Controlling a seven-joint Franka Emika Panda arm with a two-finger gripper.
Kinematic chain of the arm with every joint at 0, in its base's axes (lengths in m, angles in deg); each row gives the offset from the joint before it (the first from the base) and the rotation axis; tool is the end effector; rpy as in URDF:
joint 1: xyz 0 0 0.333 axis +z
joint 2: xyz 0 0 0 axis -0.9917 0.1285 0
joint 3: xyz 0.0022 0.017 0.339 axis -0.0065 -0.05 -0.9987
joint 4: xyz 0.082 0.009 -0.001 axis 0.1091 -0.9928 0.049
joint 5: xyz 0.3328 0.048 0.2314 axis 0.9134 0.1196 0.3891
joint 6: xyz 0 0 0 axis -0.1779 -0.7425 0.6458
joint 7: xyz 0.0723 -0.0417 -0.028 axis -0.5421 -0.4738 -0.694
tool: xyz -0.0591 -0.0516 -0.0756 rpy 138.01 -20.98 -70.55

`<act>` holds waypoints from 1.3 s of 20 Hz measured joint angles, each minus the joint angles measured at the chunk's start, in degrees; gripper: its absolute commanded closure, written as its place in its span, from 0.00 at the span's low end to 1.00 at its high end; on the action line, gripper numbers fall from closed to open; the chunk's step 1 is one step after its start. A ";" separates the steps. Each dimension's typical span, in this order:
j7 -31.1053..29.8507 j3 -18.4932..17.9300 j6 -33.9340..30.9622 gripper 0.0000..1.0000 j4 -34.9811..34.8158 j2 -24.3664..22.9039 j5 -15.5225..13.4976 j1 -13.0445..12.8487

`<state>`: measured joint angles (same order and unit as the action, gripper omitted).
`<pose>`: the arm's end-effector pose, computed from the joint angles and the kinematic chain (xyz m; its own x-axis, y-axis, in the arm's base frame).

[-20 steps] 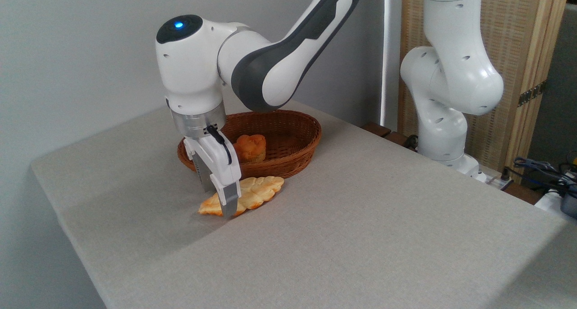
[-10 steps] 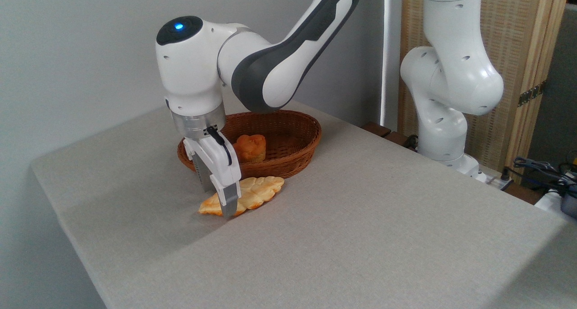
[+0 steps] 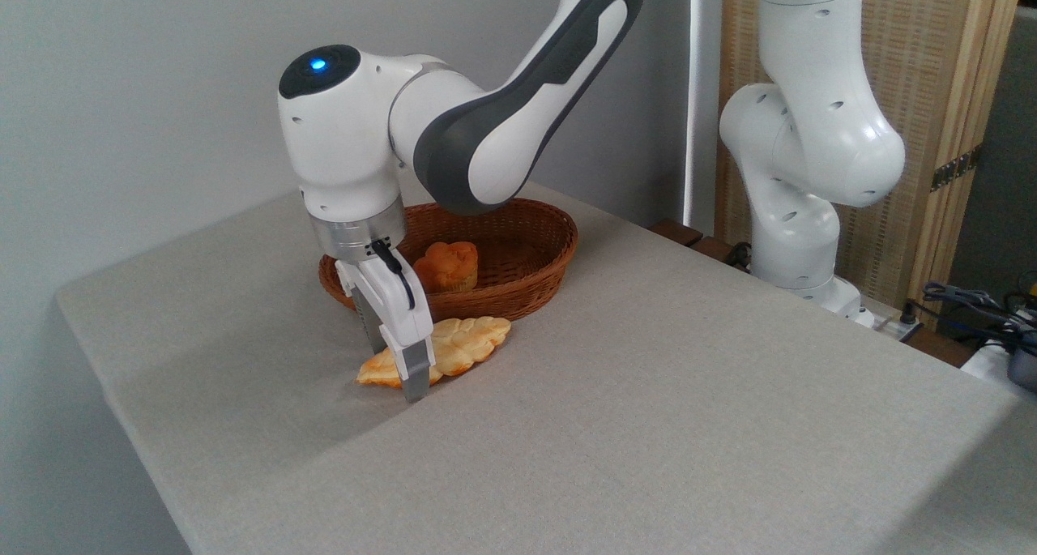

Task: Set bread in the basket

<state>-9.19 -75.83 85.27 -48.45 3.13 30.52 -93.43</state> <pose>0.5766 -0.1253 0.4182 0.6086 -0.7866 0.1039 -0.7925 -0.5961 0.1289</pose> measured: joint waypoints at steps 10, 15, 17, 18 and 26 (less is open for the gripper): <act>0.47 0.00 0.00 0.52 0.09 -0.04 0.01 0.00; 0.48 0.00 0.00 0.58 0.11 -0.11 0.01 0.00; 0.52 0.00 0.00 0.60 0.11 -0.11 0.01 0.00; 0.62 0.00 0.00 0.60 0.11 -0.12 0.01 0.00; 1.97 -0.44 -0.04 0.59 0.86 -3.55 2.43 0.79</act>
<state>-7.22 -76.28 85.23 -47.60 -0.41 32.95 -92.64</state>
